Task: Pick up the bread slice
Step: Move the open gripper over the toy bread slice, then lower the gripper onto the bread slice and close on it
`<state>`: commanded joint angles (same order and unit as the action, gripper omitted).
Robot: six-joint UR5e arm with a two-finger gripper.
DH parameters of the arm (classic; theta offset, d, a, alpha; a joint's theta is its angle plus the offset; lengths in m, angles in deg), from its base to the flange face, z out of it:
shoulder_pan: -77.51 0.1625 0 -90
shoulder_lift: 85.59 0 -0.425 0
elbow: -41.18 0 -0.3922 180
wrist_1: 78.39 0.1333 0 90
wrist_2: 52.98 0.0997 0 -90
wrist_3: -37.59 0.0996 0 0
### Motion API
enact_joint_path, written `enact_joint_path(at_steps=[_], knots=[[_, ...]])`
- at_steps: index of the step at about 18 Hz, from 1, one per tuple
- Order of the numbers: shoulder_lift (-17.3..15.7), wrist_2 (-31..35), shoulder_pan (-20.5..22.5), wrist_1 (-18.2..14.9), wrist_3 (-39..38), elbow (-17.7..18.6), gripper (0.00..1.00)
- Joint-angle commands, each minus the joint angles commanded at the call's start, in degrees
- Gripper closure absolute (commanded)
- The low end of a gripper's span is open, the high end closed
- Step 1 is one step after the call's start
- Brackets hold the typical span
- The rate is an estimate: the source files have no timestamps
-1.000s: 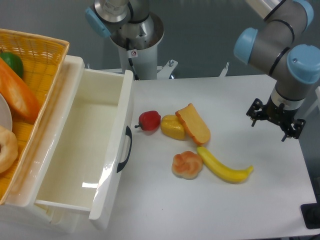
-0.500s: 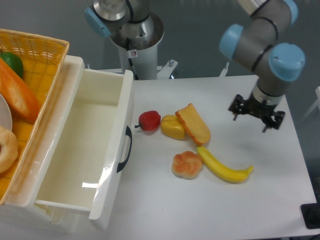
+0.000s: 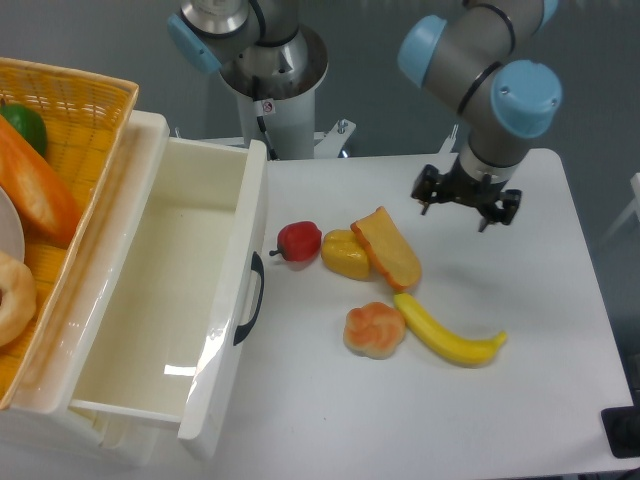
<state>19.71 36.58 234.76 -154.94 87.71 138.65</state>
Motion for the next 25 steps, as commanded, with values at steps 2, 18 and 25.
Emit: enact_joint_path(at_steps=[2, 18, 25], knots=[[-0.2, 0.0, -2.5, 0.0, -3.0, 1.1, 0.0], [1.8, 4.9, -8.6, 0.3, -8.2, 4.0, 0.06], [4.0, 7.3, -10.2, 1.9, -11.4, 4.0, 0.03]])
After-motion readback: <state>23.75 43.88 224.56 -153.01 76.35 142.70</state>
